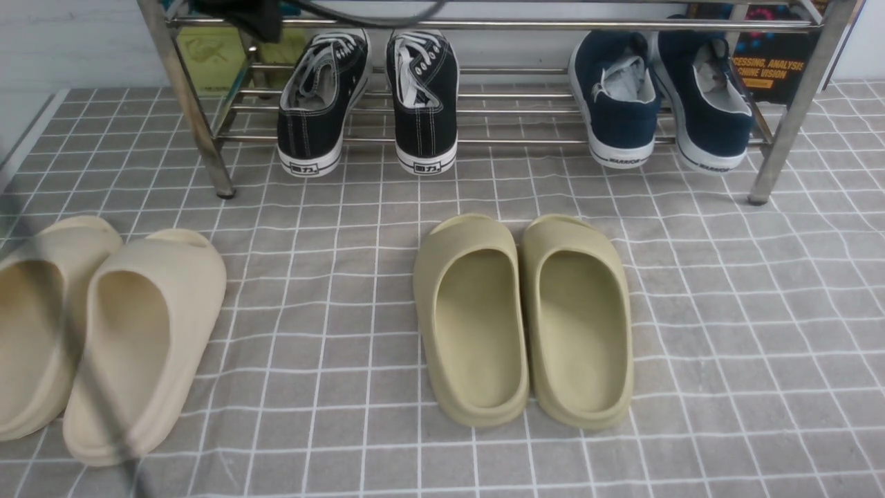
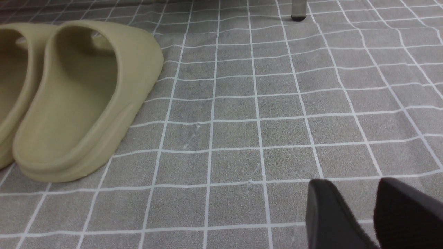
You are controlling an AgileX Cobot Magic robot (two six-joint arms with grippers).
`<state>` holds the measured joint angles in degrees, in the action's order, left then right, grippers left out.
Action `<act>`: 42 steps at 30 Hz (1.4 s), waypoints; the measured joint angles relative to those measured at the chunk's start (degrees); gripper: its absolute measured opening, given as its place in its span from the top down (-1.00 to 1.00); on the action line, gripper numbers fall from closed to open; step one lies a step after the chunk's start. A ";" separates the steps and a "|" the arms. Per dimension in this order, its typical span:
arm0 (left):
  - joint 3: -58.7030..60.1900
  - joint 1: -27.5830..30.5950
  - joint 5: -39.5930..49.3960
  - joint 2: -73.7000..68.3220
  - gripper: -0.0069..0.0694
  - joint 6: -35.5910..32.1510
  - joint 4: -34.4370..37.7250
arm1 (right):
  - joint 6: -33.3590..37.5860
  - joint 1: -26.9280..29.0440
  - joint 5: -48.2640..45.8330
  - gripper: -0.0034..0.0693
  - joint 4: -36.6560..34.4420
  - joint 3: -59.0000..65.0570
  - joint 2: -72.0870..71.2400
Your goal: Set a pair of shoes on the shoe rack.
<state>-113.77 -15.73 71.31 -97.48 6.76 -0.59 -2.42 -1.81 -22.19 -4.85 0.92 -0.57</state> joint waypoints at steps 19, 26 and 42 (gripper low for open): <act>90.15 0.00 -58.86 82.44 0.86 4.68 0.16 | 0.00 0.00 0.00 0.25 0.00 0.00 0.00; 110.37 0.00 -65.55 98.02 0.86 6.65 0.02 | 0.00 0.00 -0.06 0.25 -0.05 0.00 -0.11; 115.34 4.70 -61.65 98.07 0.86 8.33 1.52 | 0.00 -0.21 -0.06 0.25 -0.01 0.00 -0.11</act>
<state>1.57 -11.03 9.66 0.59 15.09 0.93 -2.42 -2.02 -22.25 -4.86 0.92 -0.68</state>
